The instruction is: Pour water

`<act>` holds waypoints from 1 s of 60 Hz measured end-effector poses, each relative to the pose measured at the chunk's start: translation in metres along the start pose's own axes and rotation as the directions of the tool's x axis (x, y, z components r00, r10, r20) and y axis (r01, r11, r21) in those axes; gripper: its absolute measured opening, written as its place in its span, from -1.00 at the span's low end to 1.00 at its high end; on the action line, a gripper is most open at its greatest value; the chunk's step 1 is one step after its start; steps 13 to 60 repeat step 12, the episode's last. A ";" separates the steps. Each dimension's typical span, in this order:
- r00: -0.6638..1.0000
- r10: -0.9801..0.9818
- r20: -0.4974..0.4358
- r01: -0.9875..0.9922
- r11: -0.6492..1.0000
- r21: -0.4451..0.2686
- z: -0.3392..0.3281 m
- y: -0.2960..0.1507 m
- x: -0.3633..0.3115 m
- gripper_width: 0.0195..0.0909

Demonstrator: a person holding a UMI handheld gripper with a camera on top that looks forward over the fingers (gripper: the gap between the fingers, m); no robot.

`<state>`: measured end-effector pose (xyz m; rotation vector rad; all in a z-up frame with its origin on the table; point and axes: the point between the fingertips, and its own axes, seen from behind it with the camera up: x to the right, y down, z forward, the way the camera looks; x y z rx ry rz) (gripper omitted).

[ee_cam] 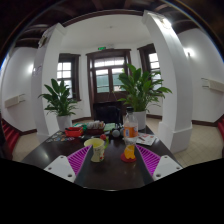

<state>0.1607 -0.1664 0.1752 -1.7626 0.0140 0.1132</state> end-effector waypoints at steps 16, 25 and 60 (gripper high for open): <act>0.999 -0.021 -0.026 0.022 1.000 0.015 -0.006 -0.004 -0.002 0.79; 0.999 -0.021 -0.026 0.022 1.000 0.015 -0.006 -0.004 -0.002 0.79; 0.999 -0.021 -0.026 0.022 1.000 0.015 -0.006 -0.004 -0.002 0.79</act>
